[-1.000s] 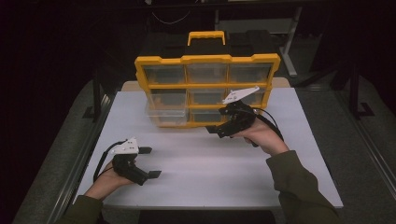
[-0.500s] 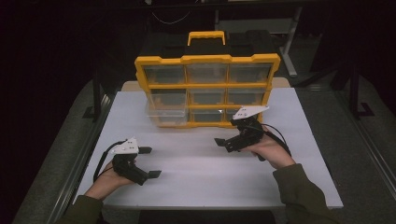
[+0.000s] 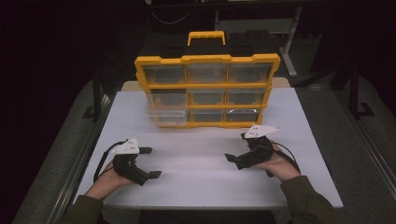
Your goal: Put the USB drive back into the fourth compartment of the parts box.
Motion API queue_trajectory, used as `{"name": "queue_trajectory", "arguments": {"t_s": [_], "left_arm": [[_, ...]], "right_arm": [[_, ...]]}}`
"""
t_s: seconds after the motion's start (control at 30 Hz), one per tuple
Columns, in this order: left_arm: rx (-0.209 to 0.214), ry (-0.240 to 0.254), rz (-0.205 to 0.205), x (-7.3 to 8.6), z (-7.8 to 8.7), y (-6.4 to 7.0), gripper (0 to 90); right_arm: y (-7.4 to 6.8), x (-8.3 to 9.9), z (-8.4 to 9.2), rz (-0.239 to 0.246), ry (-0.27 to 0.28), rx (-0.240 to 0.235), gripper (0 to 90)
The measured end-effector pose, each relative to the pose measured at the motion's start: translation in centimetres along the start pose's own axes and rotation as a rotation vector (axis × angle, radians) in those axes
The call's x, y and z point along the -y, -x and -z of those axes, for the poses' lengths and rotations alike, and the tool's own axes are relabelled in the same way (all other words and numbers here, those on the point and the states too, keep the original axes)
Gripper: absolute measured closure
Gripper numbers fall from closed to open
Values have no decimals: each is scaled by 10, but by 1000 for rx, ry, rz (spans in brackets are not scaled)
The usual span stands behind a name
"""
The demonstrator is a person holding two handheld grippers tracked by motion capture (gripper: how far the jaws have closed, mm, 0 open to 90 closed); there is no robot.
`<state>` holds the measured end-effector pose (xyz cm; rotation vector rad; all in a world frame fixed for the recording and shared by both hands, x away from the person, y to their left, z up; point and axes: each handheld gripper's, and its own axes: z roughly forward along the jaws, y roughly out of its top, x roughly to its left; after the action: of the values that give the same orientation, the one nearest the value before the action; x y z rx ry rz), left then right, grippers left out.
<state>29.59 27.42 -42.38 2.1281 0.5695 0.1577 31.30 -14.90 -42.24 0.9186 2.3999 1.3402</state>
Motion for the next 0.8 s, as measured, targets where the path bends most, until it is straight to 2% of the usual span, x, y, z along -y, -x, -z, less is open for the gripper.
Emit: {"name": "queue_trajectory", "arguments": {"t_s": [0.3,0.8], "left_arm": [[2,4,-4,0,0,0,0],[-5,4,-1,1,0,-1,0]], "right_arm": [[-1,28,6,-13,-15,2,0],[3,50,25,-46,3,9,0]]}}
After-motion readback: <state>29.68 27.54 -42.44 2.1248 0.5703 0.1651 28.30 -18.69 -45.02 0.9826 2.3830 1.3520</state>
